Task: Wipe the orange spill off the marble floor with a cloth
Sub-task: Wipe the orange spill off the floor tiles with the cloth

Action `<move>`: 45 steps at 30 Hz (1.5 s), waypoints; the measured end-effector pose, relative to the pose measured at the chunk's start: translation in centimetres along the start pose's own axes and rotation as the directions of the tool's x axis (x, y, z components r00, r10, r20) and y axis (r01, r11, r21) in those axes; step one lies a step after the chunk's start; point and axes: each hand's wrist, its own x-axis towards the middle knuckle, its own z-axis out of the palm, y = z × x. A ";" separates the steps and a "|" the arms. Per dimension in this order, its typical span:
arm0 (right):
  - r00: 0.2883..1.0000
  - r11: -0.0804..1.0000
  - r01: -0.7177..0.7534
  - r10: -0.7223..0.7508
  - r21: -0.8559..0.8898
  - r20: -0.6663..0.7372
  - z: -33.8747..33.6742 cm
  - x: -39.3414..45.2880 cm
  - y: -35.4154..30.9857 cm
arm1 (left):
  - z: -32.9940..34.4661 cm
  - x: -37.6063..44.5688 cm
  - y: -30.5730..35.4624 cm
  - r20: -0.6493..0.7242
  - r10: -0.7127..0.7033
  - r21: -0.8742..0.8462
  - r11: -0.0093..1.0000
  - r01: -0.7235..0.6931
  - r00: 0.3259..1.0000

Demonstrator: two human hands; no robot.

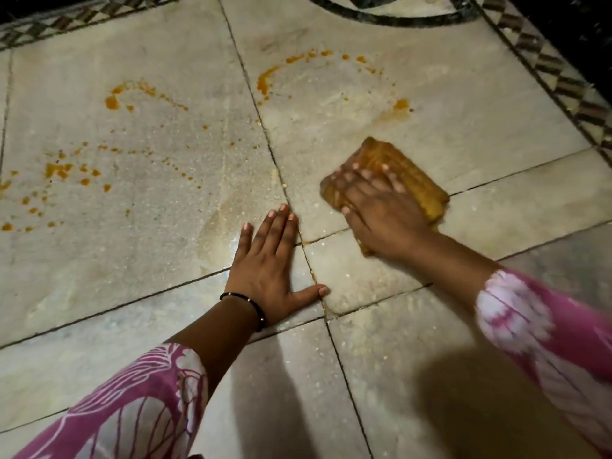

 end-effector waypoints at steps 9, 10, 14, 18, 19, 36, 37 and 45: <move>0.983 0.983 -0.184 0.184 0.013 0.002 -1.7 -2.5 8.7 | -0.9 0.2 0.2 0.087 -0.005 0.040 0.999 0.001 0.996; 0.966 0.966 -0.257 0.257 0.034 -0.012 -1.7 -0.4 8.7 | -1.3 0.3 0.3 0.121 -0.007 0.053 0.999 0.001 0.993; 0.964 0.964 -0.265 0.264 0.036 0.018 -1.5 5.2 2.4 | -3.4 0.8 0.5 0.286 -0.042 0.091 0.996 0.016 0.957; 0.999 0.999 0.044 -0.044 0.012 0.009 0.0 1.2 -4.7 | -7.4 0.8 -2.0 0.515 0.104 0.339 0.887 -0.314 0.851; 0.995 0.994 0.104 -0.104 0.044 0.009 0.2 -0.9 -5.4 | -8.7 0.4 -3.1 0.579 0.126 0.387 0.827 -0.408 0.805; 0.828 0.844 0.507 -0.421 -0.173 0.369 -2.4 -3.5 -3.2 | -8.0 -5.3 -17.4 0.307 0.132 0.220 0.954 -0.205 0.943; 0.827 0.849 0.508 -0.434 -0.147 0.357 -1.8 -2.9 -5.4 | -7.5 -5.3 -18.0 0.259 0.074 0.158 0.980 -0.118 0.963; 0.896 0.937 0.322 -0.254 -0.138 0.364 -0.1 10.6 -16.1 | -5.3 -4.4 -21.4 0.099 0.032 0.007 0.999 -0.033 0.995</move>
